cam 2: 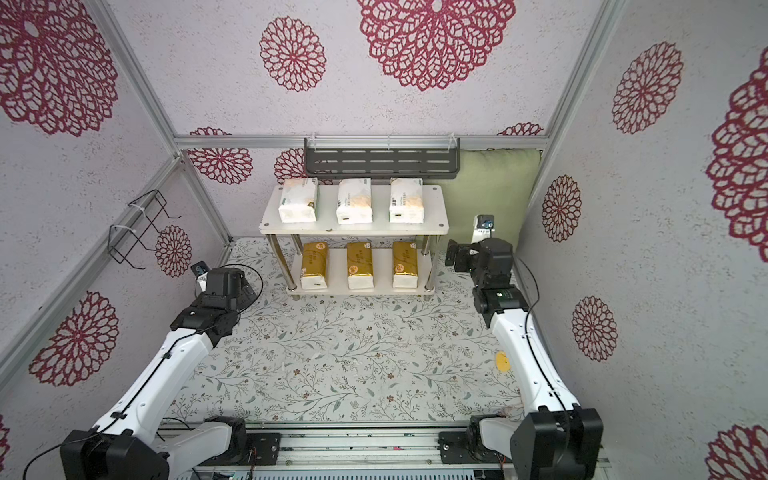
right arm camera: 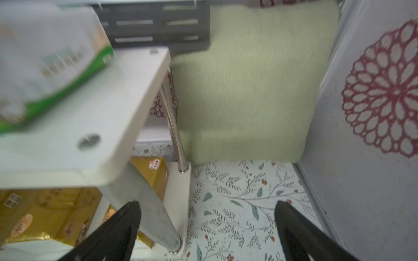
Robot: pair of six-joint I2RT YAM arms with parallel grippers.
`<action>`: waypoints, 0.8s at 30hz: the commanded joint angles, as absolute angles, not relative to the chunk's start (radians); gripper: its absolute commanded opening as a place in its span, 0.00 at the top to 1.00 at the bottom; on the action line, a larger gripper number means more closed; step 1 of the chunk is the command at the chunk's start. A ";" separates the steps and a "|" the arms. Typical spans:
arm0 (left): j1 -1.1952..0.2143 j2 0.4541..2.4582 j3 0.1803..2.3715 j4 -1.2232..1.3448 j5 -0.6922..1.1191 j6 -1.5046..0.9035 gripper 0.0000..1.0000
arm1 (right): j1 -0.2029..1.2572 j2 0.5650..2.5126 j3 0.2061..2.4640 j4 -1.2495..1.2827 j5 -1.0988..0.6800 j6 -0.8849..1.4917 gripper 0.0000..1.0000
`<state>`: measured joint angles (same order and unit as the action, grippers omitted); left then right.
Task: Place the tissue boxes on the shelf by color
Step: Reset both arms
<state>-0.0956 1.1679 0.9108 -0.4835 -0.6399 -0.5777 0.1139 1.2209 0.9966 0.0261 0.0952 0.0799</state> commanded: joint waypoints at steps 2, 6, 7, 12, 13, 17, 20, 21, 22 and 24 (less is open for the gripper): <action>-0.044 1.216 0.810 -0.188 -0.774 -0.416 0.03 | 0.111 1.197 0.797 0.330 0.175 0.094 0.01; 0.017 1.262 0.771 -0.104 -0.766 -0.417 0.03 | 0.108 1.206 0.618 0.528 0.220 0.065 0.01; 0.027 1.267 0.755 -0.070 -0.771 -0.404 0.03 | 0.105 1.214 0.582 0.564 0.235 0.058 0.01; 0.054 1.249 0.671 0.071 -0.727 -0.377 0.03 | 0.094 1.261 0.444 0.716 0.267 0.048 0.01; 0.057 1.240 0.647 0.111 -0.709 -0.365 0.03 | 0.092 1.273 0.411 0.772 0.267 0.047 0.01; 0.066 1.247 0.599 0.210 -0.633 -0.327 0.03 | 0.090 1.340 0.312 0.969 0.271 0.046 0.01; 0.067 1.275 0.574 0.299 -0.568 -0.290 0.03 | 0.089 1.405 0.276 1.094 0.274 0.043 0.01; 0.067 1.287 0.564 0.328 -0.551 -0.281 0.03 | 0.090 1.409 0.286 1.084 0.281 0.039 0.01; 0.067 1.299 0.551 0.372 -0.527 -0.265 0.03 | 0.089 1.422 0.276 1.132 0.277 0.023 0.01; 0.067 1.336 0.529 0.455 -0.493 -0.245 0.03 | 0.086 1.463 0.261 1.201 0.273 0.022 0.01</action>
